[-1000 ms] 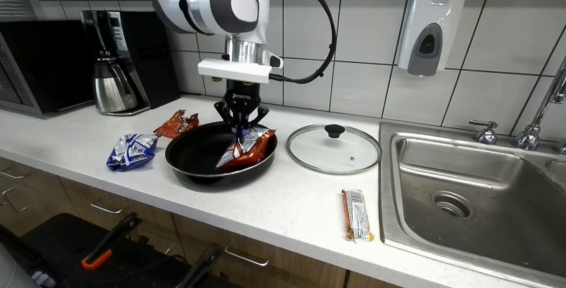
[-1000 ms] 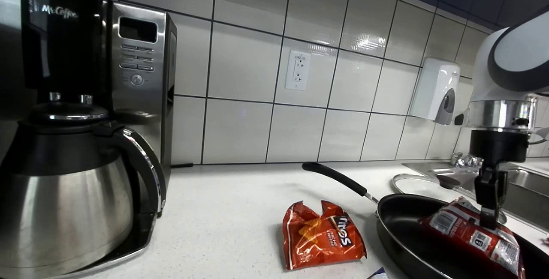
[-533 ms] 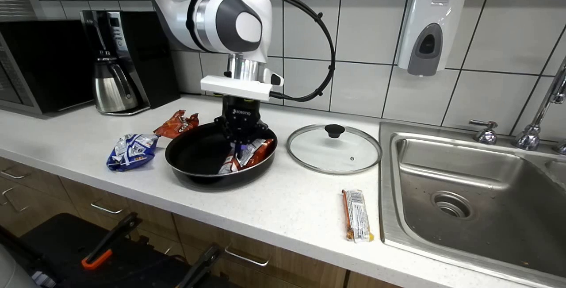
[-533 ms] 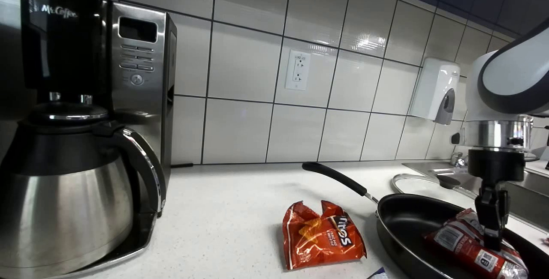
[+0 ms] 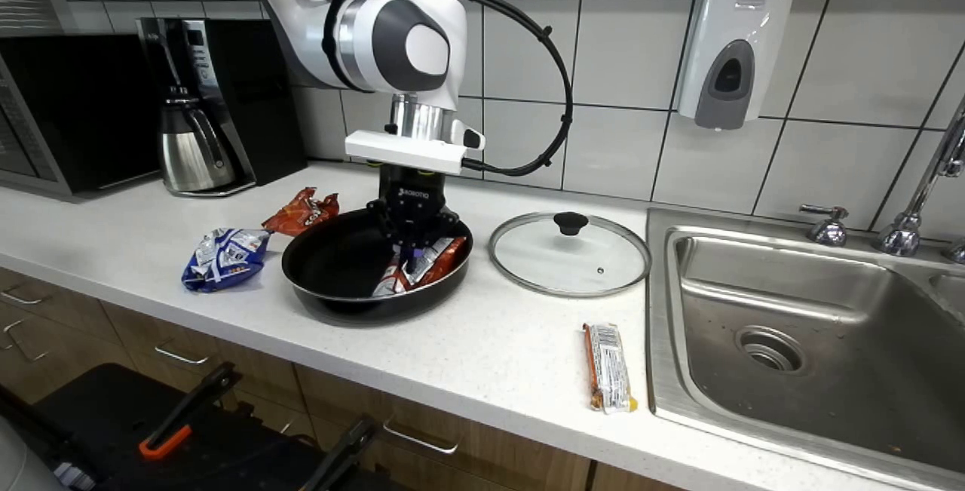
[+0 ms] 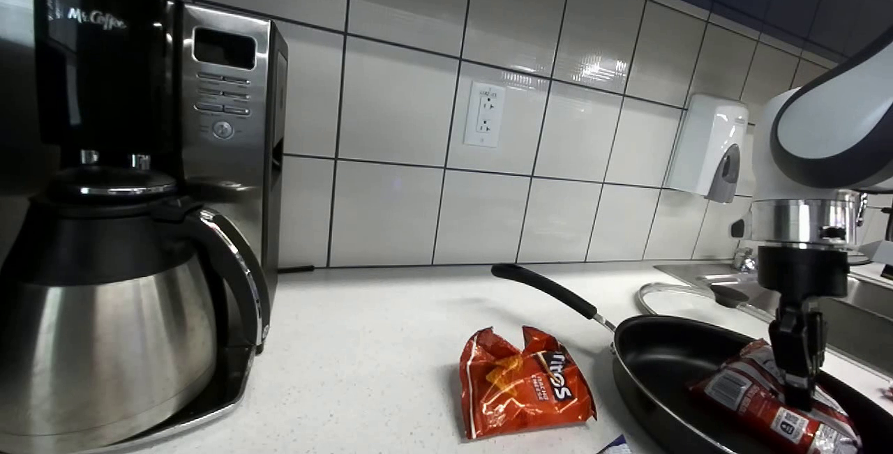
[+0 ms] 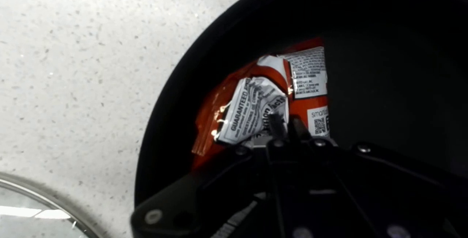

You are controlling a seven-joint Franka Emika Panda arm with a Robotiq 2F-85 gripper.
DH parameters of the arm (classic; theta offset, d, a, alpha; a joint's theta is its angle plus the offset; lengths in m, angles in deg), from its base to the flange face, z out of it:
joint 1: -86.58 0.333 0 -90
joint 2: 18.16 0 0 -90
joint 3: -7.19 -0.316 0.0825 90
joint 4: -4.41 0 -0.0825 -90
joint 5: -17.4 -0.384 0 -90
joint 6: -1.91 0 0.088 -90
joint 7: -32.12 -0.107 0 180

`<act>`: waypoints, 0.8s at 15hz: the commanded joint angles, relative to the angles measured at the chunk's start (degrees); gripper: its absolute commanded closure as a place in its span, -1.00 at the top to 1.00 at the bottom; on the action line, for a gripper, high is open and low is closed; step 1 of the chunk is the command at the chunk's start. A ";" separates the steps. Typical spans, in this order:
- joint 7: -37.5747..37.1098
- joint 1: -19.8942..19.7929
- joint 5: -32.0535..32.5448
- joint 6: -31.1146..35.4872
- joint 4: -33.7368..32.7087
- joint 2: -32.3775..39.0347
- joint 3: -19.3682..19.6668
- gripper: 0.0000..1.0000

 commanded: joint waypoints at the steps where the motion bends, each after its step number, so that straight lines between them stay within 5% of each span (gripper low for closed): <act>1: 0.22 -1.37 -0.48 -2.16 -1.06 0.18 -1.43 -0.19; 9: 0.27 -1.20 -0.29 -2.06 -0.68 -1.79 -1.65 0.98; 12: 0.55 -1.10 -0.59 -1.94 -1.06 -1.91 -2.14 1.00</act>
